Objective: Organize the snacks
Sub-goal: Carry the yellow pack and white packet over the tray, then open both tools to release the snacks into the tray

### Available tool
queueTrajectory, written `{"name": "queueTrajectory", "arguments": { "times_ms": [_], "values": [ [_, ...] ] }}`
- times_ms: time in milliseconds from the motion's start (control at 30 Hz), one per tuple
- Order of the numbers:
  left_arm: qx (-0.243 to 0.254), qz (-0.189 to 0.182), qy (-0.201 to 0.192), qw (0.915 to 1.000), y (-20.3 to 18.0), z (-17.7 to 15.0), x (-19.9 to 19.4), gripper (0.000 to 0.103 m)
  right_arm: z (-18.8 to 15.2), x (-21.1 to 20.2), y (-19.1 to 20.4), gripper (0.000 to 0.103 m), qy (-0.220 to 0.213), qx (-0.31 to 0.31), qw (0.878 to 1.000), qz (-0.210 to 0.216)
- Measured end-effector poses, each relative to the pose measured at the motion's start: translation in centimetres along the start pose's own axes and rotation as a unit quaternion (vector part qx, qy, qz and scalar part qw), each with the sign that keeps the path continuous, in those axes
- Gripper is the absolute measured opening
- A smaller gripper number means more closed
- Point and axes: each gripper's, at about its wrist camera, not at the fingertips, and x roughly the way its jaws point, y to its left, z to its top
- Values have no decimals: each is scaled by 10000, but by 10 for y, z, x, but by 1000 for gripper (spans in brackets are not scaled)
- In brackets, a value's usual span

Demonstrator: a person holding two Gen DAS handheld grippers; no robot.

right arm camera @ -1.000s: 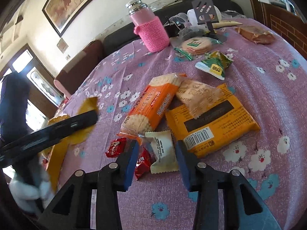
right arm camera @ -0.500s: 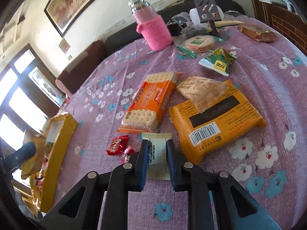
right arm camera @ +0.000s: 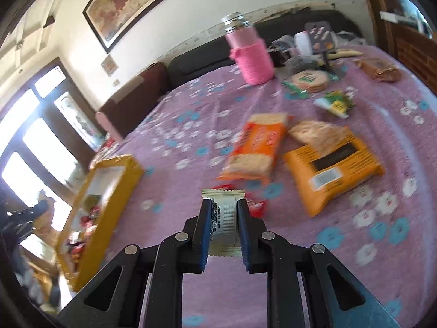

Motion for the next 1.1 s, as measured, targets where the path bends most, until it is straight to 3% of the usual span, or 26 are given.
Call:
{"name": "queueTrajectory", "arguments": {
  "times_ms": [233,367,467,667,833,1100],
  "values": [
    [52,310,52,9995,33,16,10,41,13,11,81,19,307,-395,9968,620],
    [72,454,217,9987,47,29,31,41,12,41,147,19,824,-677,9874,1165],
    [15,486,397,9980,57,37,53,41,4,70,191,19,1112,-948,9809,1283],
    [-393,489,811,9947,85,43,97,41,-11,131,247,19,1470,-1478,9733,964],
    [-498,433,873,9940,89,48,109,41,-21,168,265,19,1586,-1776,9696,559],
    [-577,223,931,9937,89,52,117,45,-26,179,270,23,1507,-1970,9682,322]
  ]
}}
